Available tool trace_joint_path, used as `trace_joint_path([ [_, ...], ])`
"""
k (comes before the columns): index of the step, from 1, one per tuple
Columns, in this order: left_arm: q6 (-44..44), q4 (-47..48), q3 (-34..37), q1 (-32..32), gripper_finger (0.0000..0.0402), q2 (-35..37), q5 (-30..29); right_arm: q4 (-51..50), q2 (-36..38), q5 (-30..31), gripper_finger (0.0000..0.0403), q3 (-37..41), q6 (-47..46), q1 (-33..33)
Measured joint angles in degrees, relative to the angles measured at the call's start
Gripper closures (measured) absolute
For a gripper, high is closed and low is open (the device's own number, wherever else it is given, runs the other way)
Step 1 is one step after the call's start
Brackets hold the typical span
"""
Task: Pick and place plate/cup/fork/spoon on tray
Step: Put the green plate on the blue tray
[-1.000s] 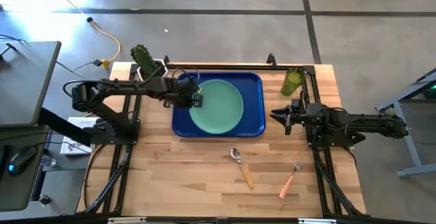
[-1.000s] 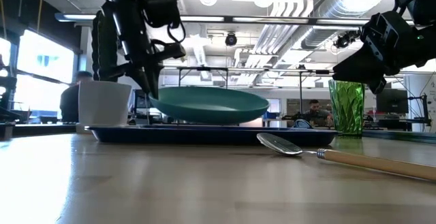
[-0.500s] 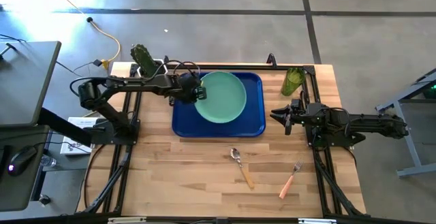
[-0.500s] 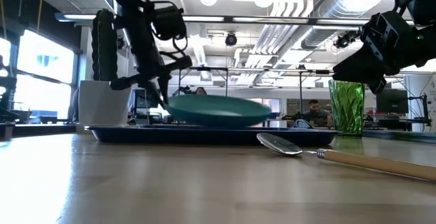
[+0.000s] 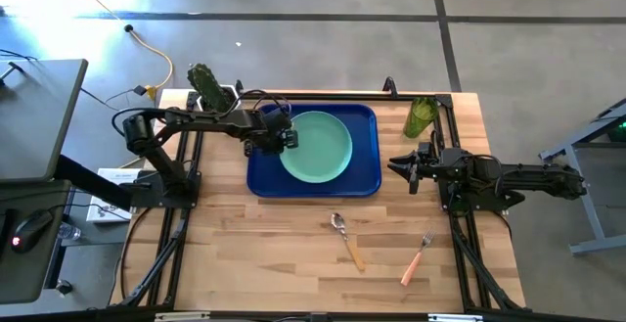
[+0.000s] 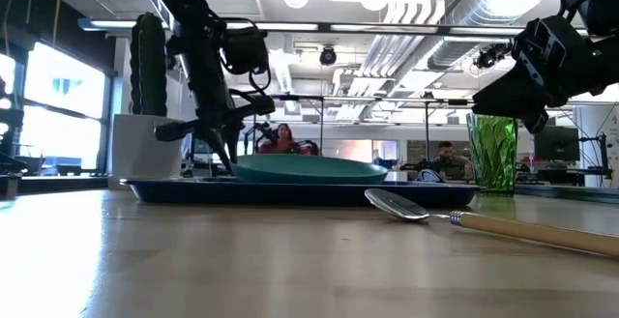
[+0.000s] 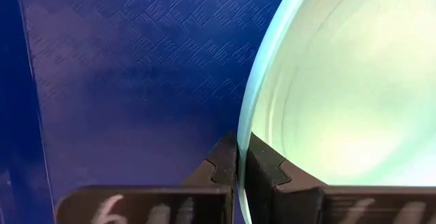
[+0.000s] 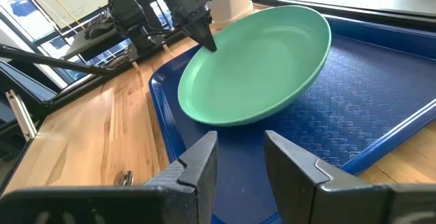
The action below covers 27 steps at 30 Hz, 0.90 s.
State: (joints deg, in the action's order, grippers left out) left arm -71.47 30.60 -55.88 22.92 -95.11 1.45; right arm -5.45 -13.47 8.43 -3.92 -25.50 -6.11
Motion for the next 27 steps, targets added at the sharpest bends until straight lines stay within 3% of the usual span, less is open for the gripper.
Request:
trace_joint_path([
  [11, 0.1, 2.3, 0.0, 0.9, 0.0395, 0.0, -0.9, 0.0, 0.0, 0.0, 0.0290, 0.0, 0.0, 0.0],
  [27, 0.8, 2.6, 0.0, 1.1, 0.0353, 0.0, -1.3, 0.0, 0.0, 0.0, 0.0290, 0.0, 0.0, 0.0],
])
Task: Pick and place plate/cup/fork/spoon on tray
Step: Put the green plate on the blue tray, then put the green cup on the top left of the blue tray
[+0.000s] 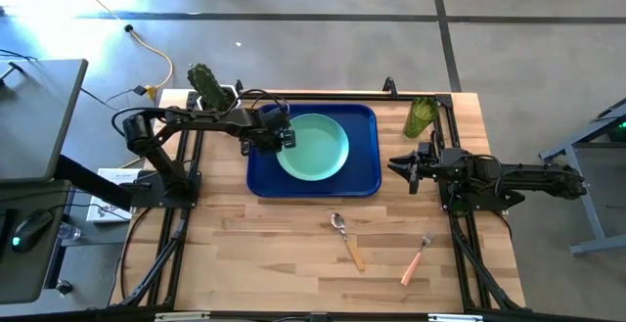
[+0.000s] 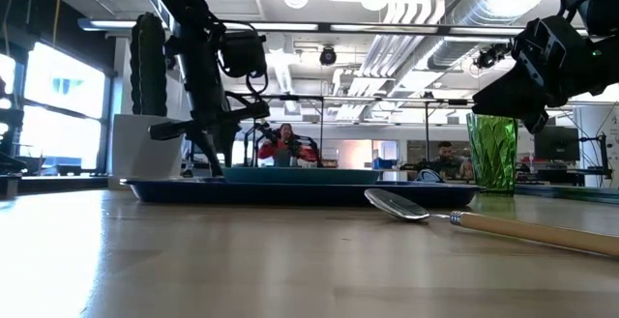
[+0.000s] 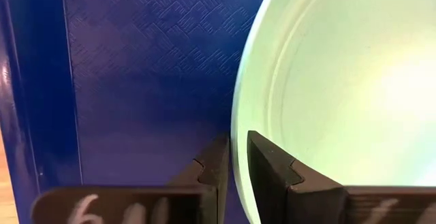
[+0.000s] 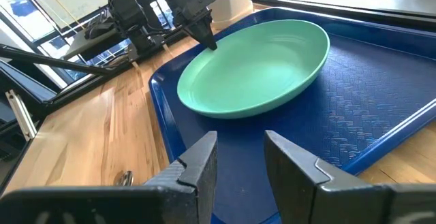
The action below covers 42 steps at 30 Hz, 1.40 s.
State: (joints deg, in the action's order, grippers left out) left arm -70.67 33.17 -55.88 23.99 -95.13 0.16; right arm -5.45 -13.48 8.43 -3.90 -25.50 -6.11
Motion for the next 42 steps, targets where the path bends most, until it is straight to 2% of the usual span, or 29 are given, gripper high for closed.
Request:
trace_joint_path([
  [42, 3.4, 0.0, 0.0, 1.5, 0.0346, 0.4, 1.2, 0.0, 0.0, 0.0, 0.0290, 0.0, 0.0, 0.0],
])
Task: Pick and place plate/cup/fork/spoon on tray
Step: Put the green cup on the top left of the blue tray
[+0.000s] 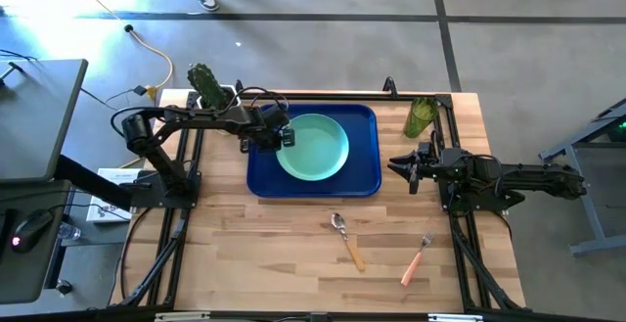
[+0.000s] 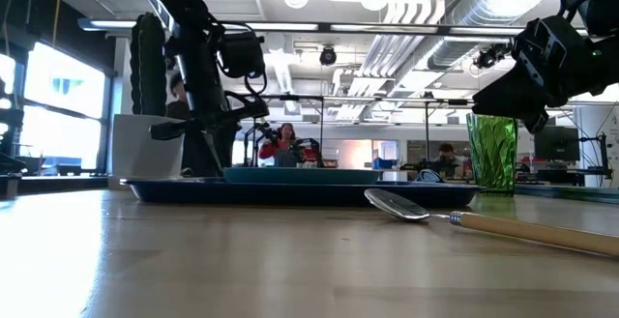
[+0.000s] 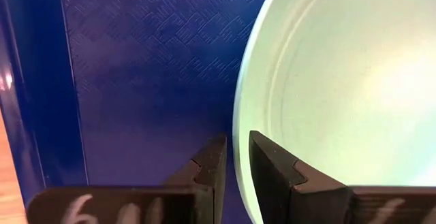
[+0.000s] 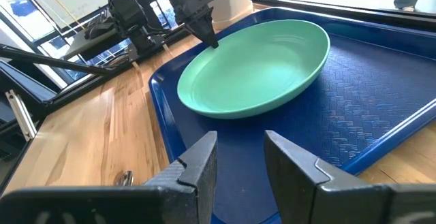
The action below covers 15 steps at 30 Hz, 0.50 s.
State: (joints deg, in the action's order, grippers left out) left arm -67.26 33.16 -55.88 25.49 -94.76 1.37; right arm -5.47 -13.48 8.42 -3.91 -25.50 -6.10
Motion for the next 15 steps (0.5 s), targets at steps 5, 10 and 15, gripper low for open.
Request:
trace_joint_path([
  [5, 0.6, 0.0, 0.0, 0.0, 0.0346, 2.0, -1.0, 0.0, 0.0, 0.0, 0.0290, 0.0, 0.0, 0.0],
  [10, 2.3, 0.0, 0.0, 0.4, 0.0346, 5.1, -2.4, 0.0, 0.0, 0.0, 0.0290, 0.0, 0.0, 0.0],
  [15, 5.5, -0.3, 0.0, 0.4, 0.0346, 8.6, -2.7, 0.0, 0.0, 0.0, 0.0290, 0.0, 0.0, 0.0],
])
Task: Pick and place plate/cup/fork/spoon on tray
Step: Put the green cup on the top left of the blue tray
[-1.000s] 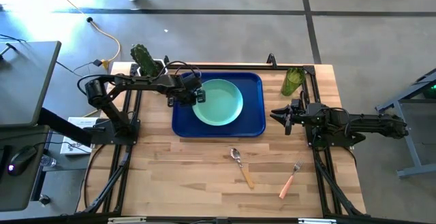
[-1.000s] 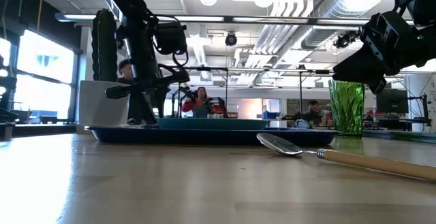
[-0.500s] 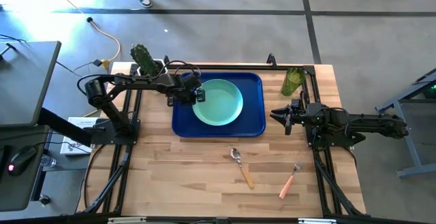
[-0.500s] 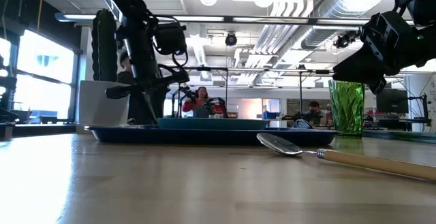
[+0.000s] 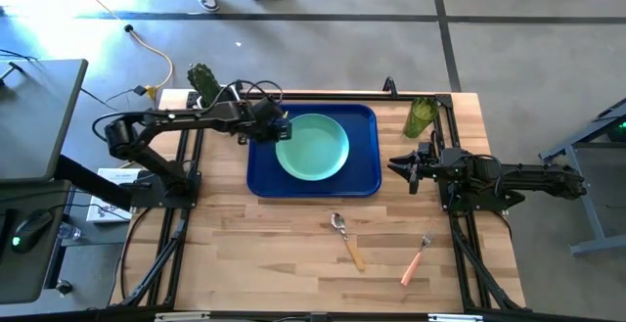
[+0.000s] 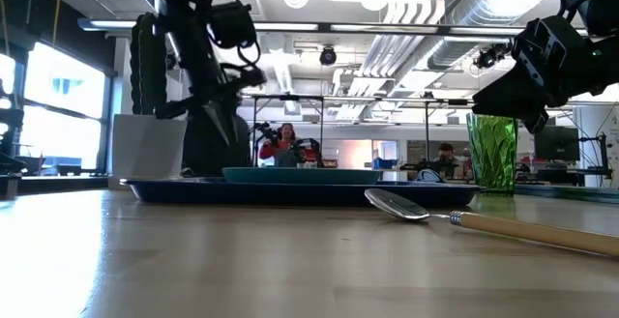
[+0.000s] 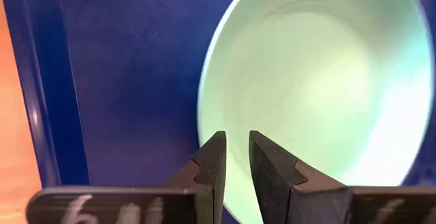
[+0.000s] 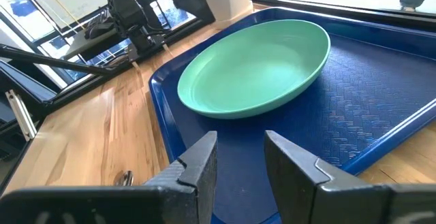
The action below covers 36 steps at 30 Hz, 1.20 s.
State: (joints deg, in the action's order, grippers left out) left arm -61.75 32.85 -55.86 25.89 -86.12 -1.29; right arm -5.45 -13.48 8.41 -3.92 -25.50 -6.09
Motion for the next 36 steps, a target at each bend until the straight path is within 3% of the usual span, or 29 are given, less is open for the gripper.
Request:
trace_joint_path([
  [14, 17.6, -11.3, 0.0, -0.5, 0.0346, 11.4, 2.0, 0.0, 0.0, 0.0, 0.0290, 0.0, 0.0, 0.0],
  [22, 28.8, -20.5, 0.0, -0.5, 0.0346, 17.0, 12.3, 0.0, 0.0, 0.0, 0.0290, 0.0, 0.0, 0.0],
  [30, 34.0, -20.7, 0.0, -0.5, 0.0346, 22.4, 23.7, 0.0, 0.0, 0.1, 0.0290, 0.0, 0.0, 0.0],
  [36, 37.0, -21.1, 0.0, -0.5, 0.0346, 26.5, 26.5, 0.1, 0.0, 0.1, 0.0290, 0.0, -3.9, 0.0],
])
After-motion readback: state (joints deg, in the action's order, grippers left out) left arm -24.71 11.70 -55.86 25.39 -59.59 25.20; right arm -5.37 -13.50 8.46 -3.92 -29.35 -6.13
